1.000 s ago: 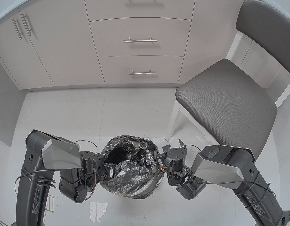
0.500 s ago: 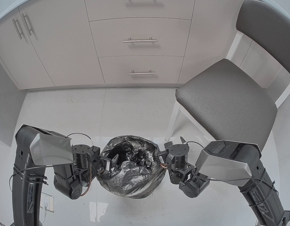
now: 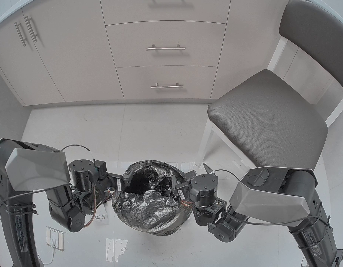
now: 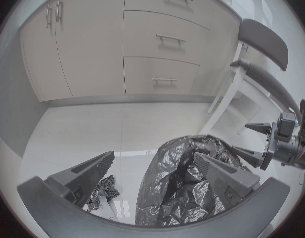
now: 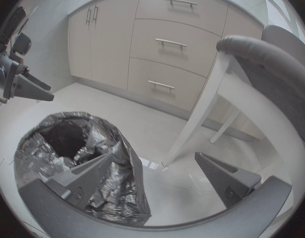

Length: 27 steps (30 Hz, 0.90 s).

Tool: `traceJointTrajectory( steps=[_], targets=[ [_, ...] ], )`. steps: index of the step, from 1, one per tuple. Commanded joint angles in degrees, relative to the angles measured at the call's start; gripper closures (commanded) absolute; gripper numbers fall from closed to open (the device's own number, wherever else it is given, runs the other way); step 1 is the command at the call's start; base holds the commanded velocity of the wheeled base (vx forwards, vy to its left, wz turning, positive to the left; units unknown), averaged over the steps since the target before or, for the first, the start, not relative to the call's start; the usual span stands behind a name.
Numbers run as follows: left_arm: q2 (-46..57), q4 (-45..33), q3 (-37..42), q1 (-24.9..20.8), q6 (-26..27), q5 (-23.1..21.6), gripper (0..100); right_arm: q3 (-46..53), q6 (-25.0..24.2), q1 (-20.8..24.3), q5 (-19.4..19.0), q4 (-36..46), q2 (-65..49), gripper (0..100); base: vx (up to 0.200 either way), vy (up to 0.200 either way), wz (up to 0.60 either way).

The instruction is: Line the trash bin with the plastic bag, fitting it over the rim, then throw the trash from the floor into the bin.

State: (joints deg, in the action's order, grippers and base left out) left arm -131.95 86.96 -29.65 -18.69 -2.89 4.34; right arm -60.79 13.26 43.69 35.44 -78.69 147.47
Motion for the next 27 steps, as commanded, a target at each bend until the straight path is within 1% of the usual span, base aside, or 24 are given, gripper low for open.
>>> traceJointTrajectory(
  steps=[1, 4, 8, 10, 11, 14, 15, 17, 19, 20, 21, 23, 27],
  targets=[
    [5.3, -0.1, 1.6, 1.0, -0.4, -0.6, 0, 0.2, 0.0, 2.8, 0.0, -0.2, -2.8, 0, 0.0, 0.0, 0.0],
    [5.5, 0.1, 2.1, 1.7, -0.4, -0.6, 0, 0.5, -0.2, 4.6, 0.0, -1.7, -3.0, 0, 0.0, 0.0, 0.0],
    [5.7, -1.2, 1.3, 5.1, -0.3, -1.4, 0, 2.3, 0.0, 7.0, 0.1, -4.5, -4.6, 0, 0.0, 0.0, 0.0],
    [5.7, -4.5, -0.4, 7.5, -0.4, -3.3, 0, 3.1, 0.0, 8.2, 0.1, -4.8, -5.4, 0, 0.0, 0.0, 0.0],
    [5.7, -7.4, -2.1, 9.1, -0.5, -4.1, 0, 3.5, 0.0, 8.7, 0.1, -4.8, -5.9, 0, 0.0, 0.0, 0.0],
    [6.0, -19.0, -9.1, 13.2, -1.7, -4.6, 0, 3.6, 0.0, 9.0, 0.1, -4.9, -6.6, 0, 0.0, 0.0, 0.0],
    [6.0, -21.6, -10.8, 14.0, -2.4, -4.7, 0, 3.4, 0.0, 9.0, 0.1, -4.8, -6.7, 0, 0.0, 0.0, 0.0],
    [5.7, -32.1, -19.2, 16.8, -6.3, -5.0, 0, 2.5, 0.0, 8.1, 0.1, -4.7, -6.8, 0, 0.0, 0.0, 0.0],
    [4.9, -40.8, -27.4, 19.0, -9.2, -6.6, 0, 1.4, 0.1, 7.1, 0.1, -4.5, -6.6, 0, 0.0, 0.0, 0.0],
    [4.1, -44.0, -30.7, 19.8, -9.9, -7.5, 0, 1.1, 0.2, 6.8, 0.1, -4.5, -6.6, 0, 0.0, 0.0, 0.0],
    [2.8, -46.8, -34.5, 20.6, -10.5, -8.1, 0, 0.9, 0.2, 6.7, 0.1, -4.5, -6.4, 0, 0.0, 0.0, 0.0],
    [0.1, -49.8, -40.3, 21.5, -10.6, -8.5, 0, 0.8, 0.2, 6.5, 0.1, -4.5, -6.1, 0, 0.0, 0.0, 0.0],
    [-5.3, -53.6, -50.2, 21.7, -10.4, -8.4, 0, 0.5, 0.3, 5.7, 0.1, -4.6, -5.4, 0, 0.0, 0.0, 0.0]
  ],
)
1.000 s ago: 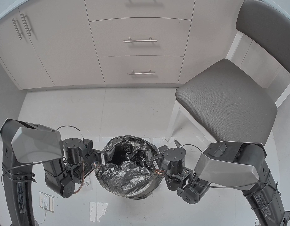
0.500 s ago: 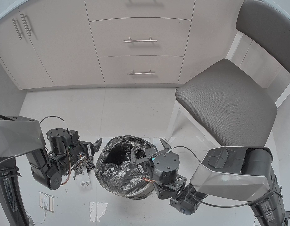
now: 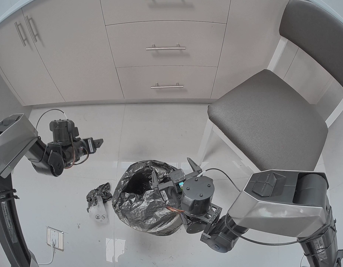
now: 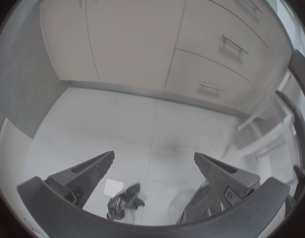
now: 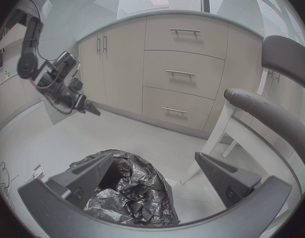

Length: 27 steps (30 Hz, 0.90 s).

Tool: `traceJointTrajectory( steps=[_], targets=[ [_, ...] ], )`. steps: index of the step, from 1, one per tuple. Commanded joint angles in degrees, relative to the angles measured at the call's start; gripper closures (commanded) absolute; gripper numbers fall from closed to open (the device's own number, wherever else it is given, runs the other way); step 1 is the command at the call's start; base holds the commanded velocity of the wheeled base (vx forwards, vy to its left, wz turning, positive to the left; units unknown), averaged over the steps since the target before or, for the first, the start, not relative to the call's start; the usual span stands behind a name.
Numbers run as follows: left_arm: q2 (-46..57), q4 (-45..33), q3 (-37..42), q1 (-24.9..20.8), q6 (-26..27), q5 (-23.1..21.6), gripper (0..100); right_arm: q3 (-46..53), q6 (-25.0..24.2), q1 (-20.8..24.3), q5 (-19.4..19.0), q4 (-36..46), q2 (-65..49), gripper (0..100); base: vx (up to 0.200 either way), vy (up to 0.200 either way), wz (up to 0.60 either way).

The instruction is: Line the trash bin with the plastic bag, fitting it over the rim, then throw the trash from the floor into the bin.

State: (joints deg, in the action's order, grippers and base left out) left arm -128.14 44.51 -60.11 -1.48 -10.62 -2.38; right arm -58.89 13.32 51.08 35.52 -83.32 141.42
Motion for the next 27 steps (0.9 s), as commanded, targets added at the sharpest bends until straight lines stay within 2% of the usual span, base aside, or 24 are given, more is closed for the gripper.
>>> traceJointTrajectory(
  steps=[1, 4, 5, 7, 12, 20, 27],
  targets=[
    [-10.6, -12.4, -22.6, 4.5, -2.7, -1.7, 0, -1.6, 0.2, -1.9, 0.1, -0.1, 0.8, 0, 0.0, 0.0, 0.0],
    [-14.7, -16.5, -31.2, 4.4, -2.5, -1.3, 0, -2.1, 0.2, -2.6, 0.3, -0.2, 0.9, 0, 0.0, 0.0, 0.0],
    [-14.7, -16.5, -31.2, 4.4, -2.5, -1.3, 0, -2.1, 0.2, -2.6, 0.3, -0.2, 0.9, 0, 0.0, 0.0, 0.0],
    [-19.3, -21.5, -40.7, 4.6, -2.5, -1.1, 0, -2.2, 0.1, -3.0, 0.4, -0.3, 0.7, 0, 0.0, 0.0, 0.0],
    [-25.7, -29.0, -54.5, 4.6, -2.5, 1.3, 0, -2.8, 0.2, -3.0, 0.6, -0.3, 0.6, 0, 0.0, 0.0, 0.0],
    [-32.5, -42.8, -54.5, 5.0, -2.6, 1.8, 0, -6.1, 1.4, -4.1, 1.0, -1.4, 0.3, 0, 0.0, 0.0, 0.0],
    [-46.2, -63.1, -54.5, 4.8, -2.7, 1.8, 0, -6.5, 2.2, -4.3, 1.2, -2.5, 0.7, 0, 0.0, 0.0, 0.0]
  ],
)
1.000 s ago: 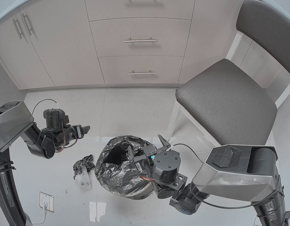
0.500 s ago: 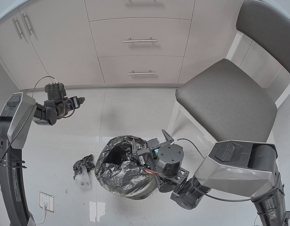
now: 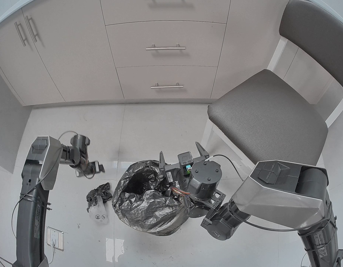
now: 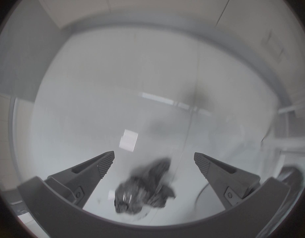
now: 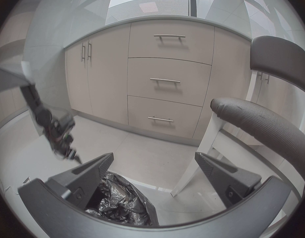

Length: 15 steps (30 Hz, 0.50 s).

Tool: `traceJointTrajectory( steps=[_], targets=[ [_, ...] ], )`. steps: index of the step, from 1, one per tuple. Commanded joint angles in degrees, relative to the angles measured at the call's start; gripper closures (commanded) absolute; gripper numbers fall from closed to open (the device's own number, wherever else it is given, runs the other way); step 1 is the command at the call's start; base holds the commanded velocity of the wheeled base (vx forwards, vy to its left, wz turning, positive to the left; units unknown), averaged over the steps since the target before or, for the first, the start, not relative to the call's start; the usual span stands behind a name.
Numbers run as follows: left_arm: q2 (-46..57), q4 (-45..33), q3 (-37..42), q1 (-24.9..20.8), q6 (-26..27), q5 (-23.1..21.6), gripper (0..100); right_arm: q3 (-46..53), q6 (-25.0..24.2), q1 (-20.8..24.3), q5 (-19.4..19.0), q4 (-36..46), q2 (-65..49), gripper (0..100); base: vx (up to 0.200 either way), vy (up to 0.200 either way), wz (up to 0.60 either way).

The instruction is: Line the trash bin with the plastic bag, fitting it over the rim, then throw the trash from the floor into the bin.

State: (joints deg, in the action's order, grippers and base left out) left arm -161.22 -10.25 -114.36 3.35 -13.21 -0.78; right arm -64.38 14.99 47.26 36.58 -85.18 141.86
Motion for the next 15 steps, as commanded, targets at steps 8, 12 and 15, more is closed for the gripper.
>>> traceJointTrajectory(
  steps=[8, 12, 15],
  targets=[
    [-16.2, -11.5, -0.2, -0.2, -0.2, 0.1, 0, -1.0, 0.7, -0.4, 0.2, -0.7, 0.3, 0, 0.0, 0.0, 0.0],
    [-14.8, -11.5, -0.2, 0.0, 0.1, -0.2, 0, -1.0, 0.7, -0.4, 0.2, -0.7, 0.3, 0, 0.0, 0.0, 0.0],
    [-15.0, -11.5, -0.2, 0.1, 0.1, -0.1, 0, -1.0, 0.7, -0.4, 0.2, -0.7, 0.3, 0, 0.0, 0.0, 0.0]
  ],
)
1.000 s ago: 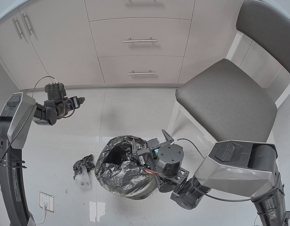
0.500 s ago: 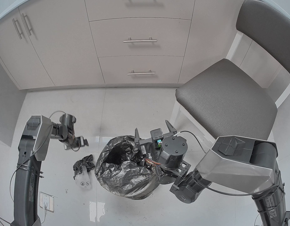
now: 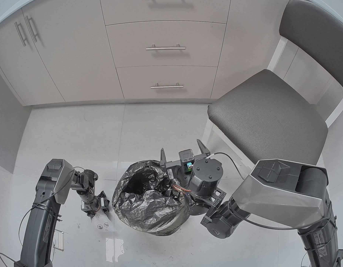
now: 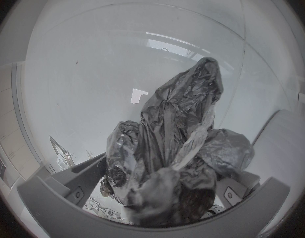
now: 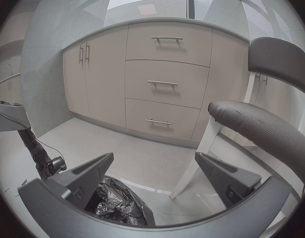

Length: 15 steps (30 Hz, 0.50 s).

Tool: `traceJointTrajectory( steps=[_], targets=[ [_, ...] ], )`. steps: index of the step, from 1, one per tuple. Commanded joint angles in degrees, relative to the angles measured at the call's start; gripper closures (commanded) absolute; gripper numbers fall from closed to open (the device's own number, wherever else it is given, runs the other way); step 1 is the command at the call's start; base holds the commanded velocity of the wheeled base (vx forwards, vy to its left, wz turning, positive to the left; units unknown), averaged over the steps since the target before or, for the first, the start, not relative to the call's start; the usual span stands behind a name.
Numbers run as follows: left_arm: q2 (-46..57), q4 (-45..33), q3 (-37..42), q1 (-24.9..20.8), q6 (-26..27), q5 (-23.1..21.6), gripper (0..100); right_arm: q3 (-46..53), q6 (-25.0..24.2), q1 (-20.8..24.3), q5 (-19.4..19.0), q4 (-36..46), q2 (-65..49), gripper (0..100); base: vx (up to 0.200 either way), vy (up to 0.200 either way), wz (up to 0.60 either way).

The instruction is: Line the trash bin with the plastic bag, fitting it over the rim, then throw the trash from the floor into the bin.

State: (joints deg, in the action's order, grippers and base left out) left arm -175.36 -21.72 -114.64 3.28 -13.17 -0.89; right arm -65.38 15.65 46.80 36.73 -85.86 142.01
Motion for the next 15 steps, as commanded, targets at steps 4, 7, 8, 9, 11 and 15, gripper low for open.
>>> traceJointTrajectory(
  steps=[4, 7, 8, 9, 11, 15],
  targets=[
    [-1.8, 0.0, 0.0, 0.1, 0.1, 0.2, 0, 0.0, 0.0, 0.0, 0.0, 0.0, 0.0, 0, 0.0, 0.0, 0.0],
    [-2.1, 0.1, 0.0, 0.0, 0.1, 0.2, 0, 0.0, 0.0, 0.0, 0.0, 0.0, 0.2, 0, 0.0, 0.0, 0.0],
    [-2.2, 0.1, 0.0, -0.1, 0.2, 0.2, 0, 0.0, 0.0, 0.0, 0.0, 0.0, 0.3, 0, 0.0, 0.0, 0.0],
    [-2.3, 0.2, 0.0, -0.2, 0.2, 0.2, 0, 0.0, 0.0, 0.0, 0.0, 0.0, 0.3, 0, 0.0, 0.0, 0.0],
    [-2.3, 0.2, 0.0, -0.3, 0.2, 0.1, 0, 0.0, 0.0, -0.1, 0.0, 0.0, 0.6, 0, 0.0, 0.0, 0.0],
    [-1.9, 0.2, 0.0, -0.3, 0.2, 0.0, 100, -0.1, 0.0, -0.4, 0.0, 0.0, 0.8, 0, 0.0, 0.0, 0.0]
  ],
)
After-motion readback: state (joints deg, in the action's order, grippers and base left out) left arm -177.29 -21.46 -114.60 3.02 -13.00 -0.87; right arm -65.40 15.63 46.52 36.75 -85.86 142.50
